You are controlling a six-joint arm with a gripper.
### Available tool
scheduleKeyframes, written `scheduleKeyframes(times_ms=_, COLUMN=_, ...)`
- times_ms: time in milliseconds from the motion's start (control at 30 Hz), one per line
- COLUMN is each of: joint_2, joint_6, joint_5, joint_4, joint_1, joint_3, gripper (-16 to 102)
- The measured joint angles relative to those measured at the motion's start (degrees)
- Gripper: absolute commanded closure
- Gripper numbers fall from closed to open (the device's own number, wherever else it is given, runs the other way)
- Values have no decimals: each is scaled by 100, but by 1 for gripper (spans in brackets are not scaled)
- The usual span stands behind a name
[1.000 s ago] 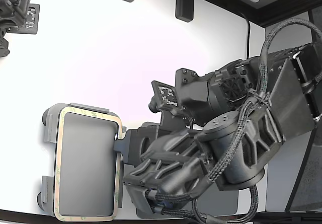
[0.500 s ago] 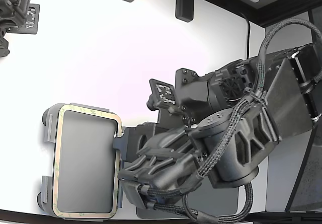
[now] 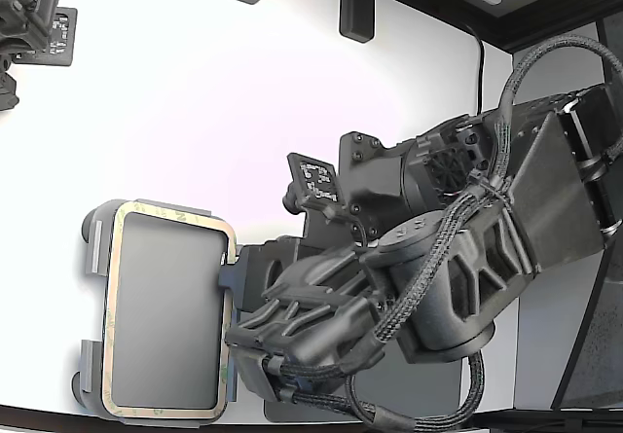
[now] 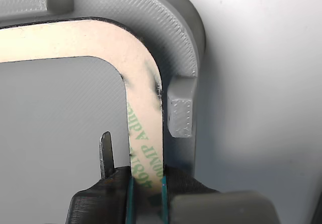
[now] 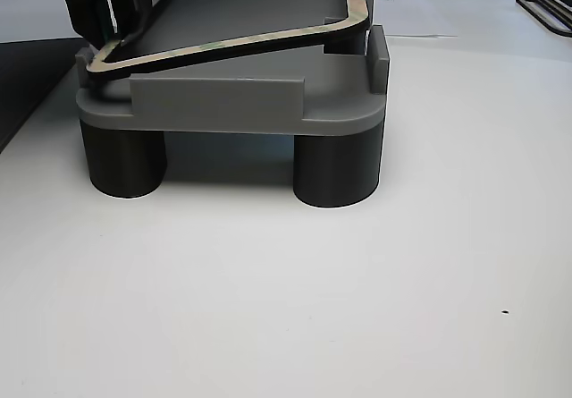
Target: Move top rectangular frame to the holder.
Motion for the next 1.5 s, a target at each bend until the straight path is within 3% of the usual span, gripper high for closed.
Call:
scheduleKeyframes(times_ms=33, joint_2=18, joint_6=0, joint_5=0, joint_4=-18, joint_1=0, joint_3=26, gripper=45)
scheduleKeyframes(times_ms=100, joint_2=35, joint_6=0, joint_5=0, joint_4=-26, joint_1=0, joint_3=35, gripper=-9)
scheduleKeyframes(times_ms=133, joint_2=35, joint_6=0, joint_5=9, joint_4=-26, joint_1=0, joint_3=35, gripper=-14)
scheduleKeyframes(times_ms=500, joint_2=-26, joint_6=-149, joint_5=211, joint_4=237, joint_1=0, joint_3=-510, gripper=-14)
scheduleKeyframes(times_ms=767, joint_2=211, joint_6=-967, joint_5=888, joint_4=571, joint_1=132, joint_3=-1257, gripper=-14)
scheduleKeyframes(times_ms=933, joint_2=1116, joint_6=-2707, joint_5=1802, joint_4=-79, joint_1=167, joint_3=-598, gripper=-14)
scheduleKeyframes(times_ms=1033, joint_2=1890, joint_6=-4166, joint_5=2065, joint_4=-721, joint_1=-26, joint_3=97, gripper=-14)
scheduleKeyframes(times_ms=1167, joint_2=2997, joint_6=-6249, joint_5=1705, joint_4=-1477, joint_1=-527, joint_3=1090, gripper=-14)
scheduleKeyframes(times_ms=1400, joint_2=5080, joint_6=-9439, joint_5=369, joint_4=-2347, joint_1=-2153, joint_3=2839, gripper=-14)
scheduleKeyframes(times_ms=1500, joint_2=5827, joint_6=-10547, joint_5=18, joint_4=-2654, joint_1=-2716, joint_3=3480, gripper=-14)
